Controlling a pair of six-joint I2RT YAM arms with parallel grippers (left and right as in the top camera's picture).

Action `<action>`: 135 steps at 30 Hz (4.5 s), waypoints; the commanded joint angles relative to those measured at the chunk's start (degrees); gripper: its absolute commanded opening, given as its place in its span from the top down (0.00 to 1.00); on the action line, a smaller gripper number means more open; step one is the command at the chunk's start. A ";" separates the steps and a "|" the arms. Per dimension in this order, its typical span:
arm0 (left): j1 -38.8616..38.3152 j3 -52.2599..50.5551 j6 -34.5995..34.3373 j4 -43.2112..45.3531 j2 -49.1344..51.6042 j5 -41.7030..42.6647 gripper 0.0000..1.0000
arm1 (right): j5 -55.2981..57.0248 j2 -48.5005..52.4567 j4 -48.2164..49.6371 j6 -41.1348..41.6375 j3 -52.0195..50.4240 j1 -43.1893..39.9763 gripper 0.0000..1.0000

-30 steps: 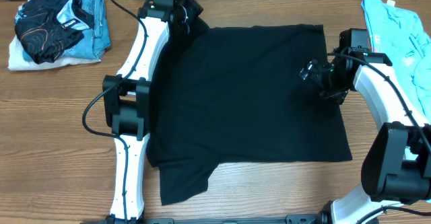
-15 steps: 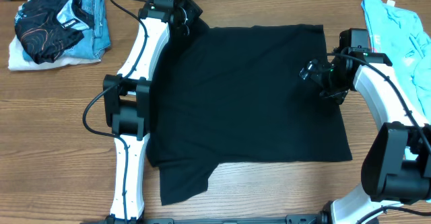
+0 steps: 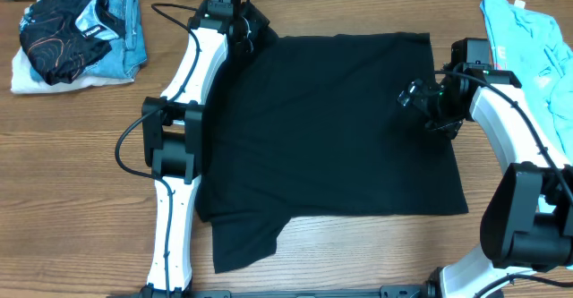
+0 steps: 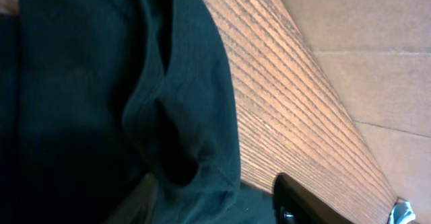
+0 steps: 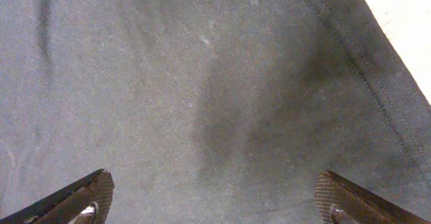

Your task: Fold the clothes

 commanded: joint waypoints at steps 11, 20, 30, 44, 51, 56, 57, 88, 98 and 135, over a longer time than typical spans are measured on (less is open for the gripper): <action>0.15 -0.46 -0.48 0.70 1.38 -1.60 0.48 | 0.39 0.07 0.09 -0.37 0.33 0.17 0.00; 0.55 -0.55 -0.48 -1.42 1.38 -4.28 0.52 | 0.39 0.07 -0.35 -0.37 0.33 0.17 0.00; 0.57 -0.55 -0.48 -1.36 1.38 -4.74 0.56 | 0.39 0.07 -0.33 -0.37 0.33 0.17 0.00; 0.57 -0.59 -0.50 -0.98 1.38 -4.90 0.56 | 0.37 0.07 -0.35 -0.35 0.33 0.17 0.00; 0.57 -0.59 -0.90 -0.79 1.38 -5.03 0.57 | 0.39 0.07 -0.33 -0.35 0.33 0.17 0.00; 0.59 -0.59 -0.90 -0.74 1.38 -5.16 0.58 | 0.37 0.07 -0.33 -0.35 0.33 0.17 0.00; 0.57 -0.59 -0.90 -0.74 1.38 -5.14 0.58 | 0.37 0.07 -0.33 -0.35 0.33 0.17 0.00; 0.20 -1.36 -0.72 -2.03 1.40 -6.08 0.56 | 0.37 0.07 -0.33 -0.35 0.33 0.17 0.00; 0.20 -1.36 -0.70 -0.76 1.40 -6.40 0.78 | 0.37 0.07 -0.31 -0.35 0.33 0.17 0.00; 0.15 -1.36 0.20 -0.35 0.39 -1.92 0.96 | 0.39 0.07 -0.37 -0.35 0.33 0.17 0.00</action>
